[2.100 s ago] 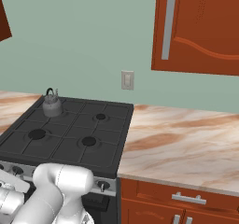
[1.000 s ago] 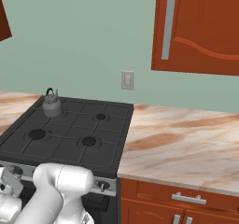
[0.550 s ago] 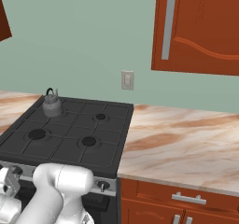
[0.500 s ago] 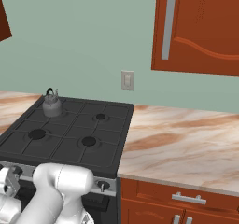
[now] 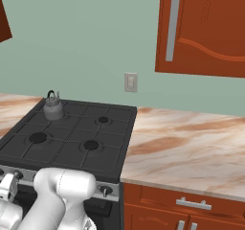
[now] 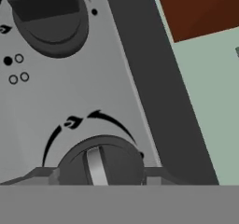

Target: Lower the heat of the kettle.

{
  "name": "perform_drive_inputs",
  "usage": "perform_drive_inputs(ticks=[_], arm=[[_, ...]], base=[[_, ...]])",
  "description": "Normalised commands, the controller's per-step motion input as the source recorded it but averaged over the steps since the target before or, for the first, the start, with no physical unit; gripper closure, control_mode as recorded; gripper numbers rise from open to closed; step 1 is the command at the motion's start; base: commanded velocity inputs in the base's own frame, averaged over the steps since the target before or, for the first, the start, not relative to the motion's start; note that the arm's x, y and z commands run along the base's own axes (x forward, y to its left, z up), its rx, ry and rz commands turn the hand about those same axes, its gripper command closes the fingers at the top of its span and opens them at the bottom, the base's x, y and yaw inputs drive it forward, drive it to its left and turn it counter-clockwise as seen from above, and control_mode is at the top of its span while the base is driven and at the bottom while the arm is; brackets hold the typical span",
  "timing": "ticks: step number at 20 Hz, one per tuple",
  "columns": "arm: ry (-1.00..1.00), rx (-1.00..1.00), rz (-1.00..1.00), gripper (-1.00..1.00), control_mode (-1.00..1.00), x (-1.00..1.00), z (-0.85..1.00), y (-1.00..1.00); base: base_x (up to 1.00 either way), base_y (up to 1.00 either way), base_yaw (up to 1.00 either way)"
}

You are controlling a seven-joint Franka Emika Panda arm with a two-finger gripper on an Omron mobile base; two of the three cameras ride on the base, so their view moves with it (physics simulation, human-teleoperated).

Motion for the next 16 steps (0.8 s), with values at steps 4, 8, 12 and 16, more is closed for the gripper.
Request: perform_drive_inputs(ticks=[4, 8, 12, 16], arm=[[0.00, 0.33, 0.00, 1.00, -1.00, 0.00, 0.06, 0.00], [0.00, 0.35, 0.00, 1.00, -1.00, 0.00, 0.13, 0.00], [0.02, 0.36, 0.00, 1.00, -1.00, 0.00, 0.24, 0.00], [0.09, 0.36, 0.00, 1.00, -1.00, 0.00, 0.40, 0.00]], base=[[0.00, 0.00, 0.00], [0.00, 0.00, 0.00], [0.00, 0.00, 0.00], [0.00, 0.00, 0.00]])
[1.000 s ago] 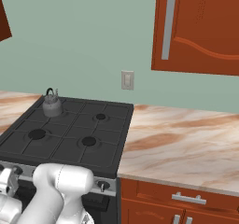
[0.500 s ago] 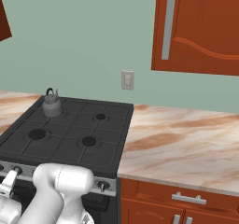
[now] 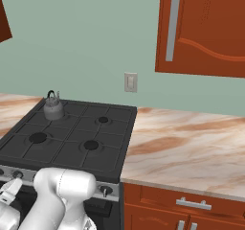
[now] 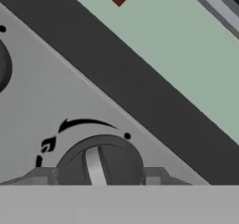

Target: Lower the heat of the kettle.

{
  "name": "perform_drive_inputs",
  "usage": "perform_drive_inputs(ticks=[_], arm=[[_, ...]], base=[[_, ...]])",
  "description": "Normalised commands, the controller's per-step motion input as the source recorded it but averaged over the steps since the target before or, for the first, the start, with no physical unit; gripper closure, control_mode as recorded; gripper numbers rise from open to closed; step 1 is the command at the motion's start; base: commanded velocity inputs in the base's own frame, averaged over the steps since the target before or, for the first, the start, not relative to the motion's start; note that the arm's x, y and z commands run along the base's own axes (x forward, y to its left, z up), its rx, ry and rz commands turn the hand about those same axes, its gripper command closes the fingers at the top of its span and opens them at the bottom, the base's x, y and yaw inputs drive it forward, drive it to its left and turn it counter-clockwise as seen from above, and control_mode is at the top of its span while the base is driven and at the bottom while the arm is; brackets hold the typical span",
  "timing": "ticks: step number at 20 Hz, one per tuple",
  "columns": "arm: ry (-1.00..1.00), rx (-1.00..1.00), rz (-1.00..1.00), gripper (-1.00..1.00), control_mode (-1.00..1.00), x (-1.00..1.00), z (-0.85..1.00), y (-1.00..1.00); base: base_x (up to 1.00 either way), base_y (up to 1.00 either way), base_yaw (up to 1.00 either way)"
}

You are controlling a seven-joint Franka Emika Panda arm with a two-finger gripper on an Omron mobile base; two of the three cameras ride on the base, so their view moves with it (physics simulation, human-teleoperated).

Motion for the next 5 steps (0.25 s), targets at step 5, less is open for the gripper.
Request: perform_drive_inputs(ticks=[5], arm=[[0.13, 0.36, 0.00, 1.00, -1.00, 0.00, 0.38, -0.01]], base=[[0.00, 0.00, 0.00]])
